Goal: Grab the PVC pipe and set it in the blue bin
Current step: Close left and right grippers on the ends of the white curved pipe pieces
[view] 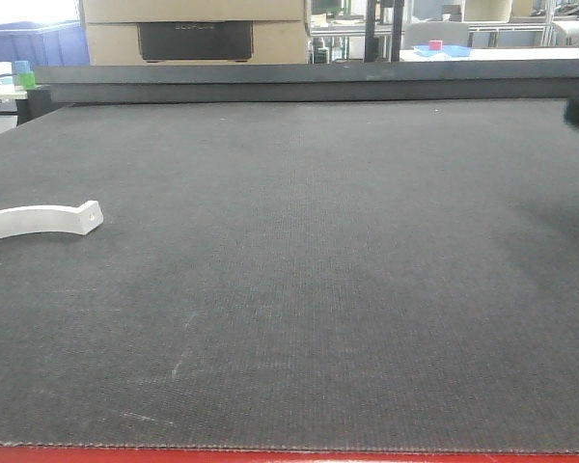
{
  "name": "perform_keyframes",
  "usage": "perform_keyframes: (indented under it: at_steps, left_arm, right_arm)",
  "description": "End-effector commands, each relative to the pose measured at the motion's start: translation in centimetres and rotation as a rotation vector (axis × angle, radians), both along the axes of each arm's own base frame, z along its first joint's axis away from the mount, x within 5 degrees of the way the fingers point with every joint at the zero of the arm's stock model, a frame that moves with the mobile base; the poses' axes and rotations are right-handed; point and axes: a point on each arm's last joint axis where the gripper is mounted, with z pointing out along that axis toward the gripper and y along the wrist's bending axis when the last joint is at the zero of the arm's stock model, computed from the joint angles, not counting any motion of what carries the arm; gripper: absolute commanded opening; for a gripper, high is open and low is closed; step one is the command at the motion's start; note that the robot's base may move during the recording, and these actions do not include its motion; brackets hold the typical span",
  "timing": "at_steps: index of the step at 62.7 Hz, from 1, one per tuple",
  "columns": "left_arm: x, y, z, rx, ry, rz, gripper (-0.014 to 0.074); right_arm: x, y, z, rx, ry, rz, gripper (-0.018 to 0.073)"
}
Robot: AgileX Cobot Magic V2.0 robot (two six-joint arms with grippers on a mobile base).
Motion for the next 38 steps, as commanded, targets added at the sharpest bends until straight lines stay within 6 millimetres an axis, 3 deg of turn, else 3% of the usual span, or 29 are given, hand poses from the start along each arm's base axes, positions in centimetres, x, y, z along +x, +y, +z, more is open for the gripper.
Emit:
perform_keyframes:
  at_steps: [1, 15, 22, 38]
  left_arm:
    - [-0.1, -0.1, 0.1, -0.029, 0.017, 0.013, -0.0111]
    - [1.8, 2.8, -1.3, -0.015, 0.084, 0.118, -0.0111]
    - [3.2, 3.8, -2.3, 0.021, 0.165, 0.054, -0.0111]
    - [5.7, 4.0, -3.6, 0.052, 0.224, -0.041, -0.0111]
  right_arm:
    - [-0.7, 0.9, 2.2, -0.009, -0.073, 0.064, -0.0167]
    - [-1.5, 1.8, 5.0, 0.007, -0.234, 0.076, -0.0167]
    - [-1.4, 1.8, 5.1, 0.007, -0.246, 0.074, -0.0167]
    - [-1.4, 1.8, 5.0, 0.008, -0.244, 0.074, -0.0167]
